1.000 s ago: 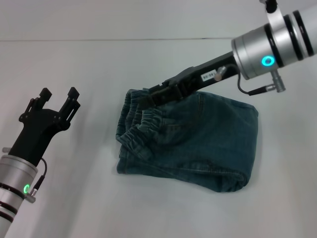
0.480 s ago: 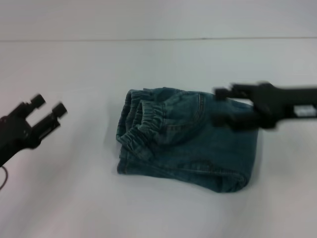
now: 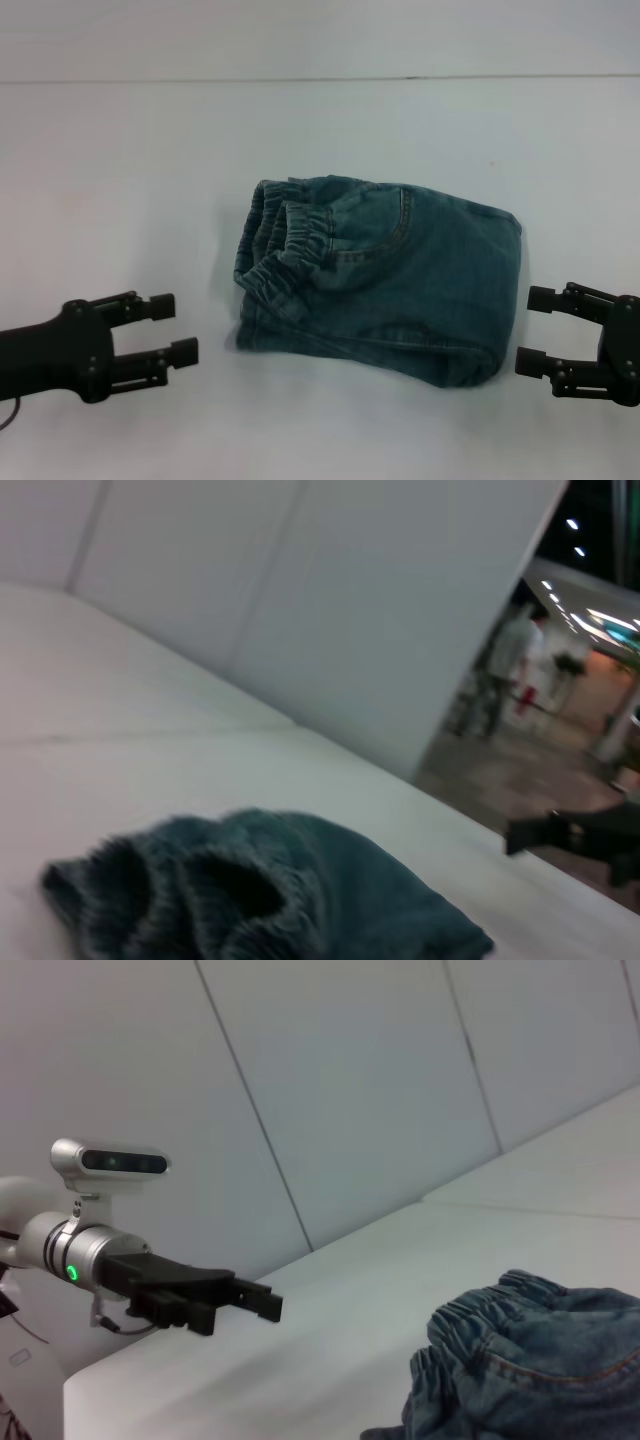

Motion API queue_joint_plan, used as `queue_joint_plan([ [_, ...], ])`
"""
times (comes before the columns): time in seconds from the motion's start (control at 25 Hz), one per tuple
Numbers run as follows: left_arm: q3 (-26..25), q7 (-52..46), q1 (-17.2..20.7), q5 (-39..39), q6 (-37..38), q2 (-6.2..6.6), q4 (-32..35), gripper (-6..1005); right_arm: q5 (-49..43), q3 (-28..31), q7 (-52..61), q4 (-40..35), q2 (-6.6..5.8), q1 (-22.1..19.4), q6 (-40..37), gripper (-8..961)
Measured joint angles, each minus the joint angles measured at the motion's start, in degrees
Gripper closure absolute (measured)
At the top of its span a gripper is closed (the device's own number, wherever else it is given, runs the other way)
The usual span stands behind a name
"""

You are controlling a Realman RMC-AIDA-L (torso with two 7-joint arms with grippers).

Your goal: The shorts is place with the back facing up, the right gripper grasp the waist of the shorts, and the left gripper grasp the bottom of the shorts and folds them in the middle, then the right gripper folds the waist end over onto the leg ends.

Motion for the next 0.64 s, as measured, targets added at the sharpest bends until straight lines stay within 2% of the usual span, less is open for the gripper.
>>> queue_joint_plan([
  [0.24,2.7,-1.1,-1.3,1.5,0.1,-0.09,-0.3,224,-1.5,1.8,-1.1,1.8,0.07,0.4,1.0,-6],
  [0.64,3.0,-2.4,-1.5,1.4,1.0,-0.32,-0.4,224,-1.7,1.5,-1.2,2.1,0.42,1.2,2.6,-6],
])
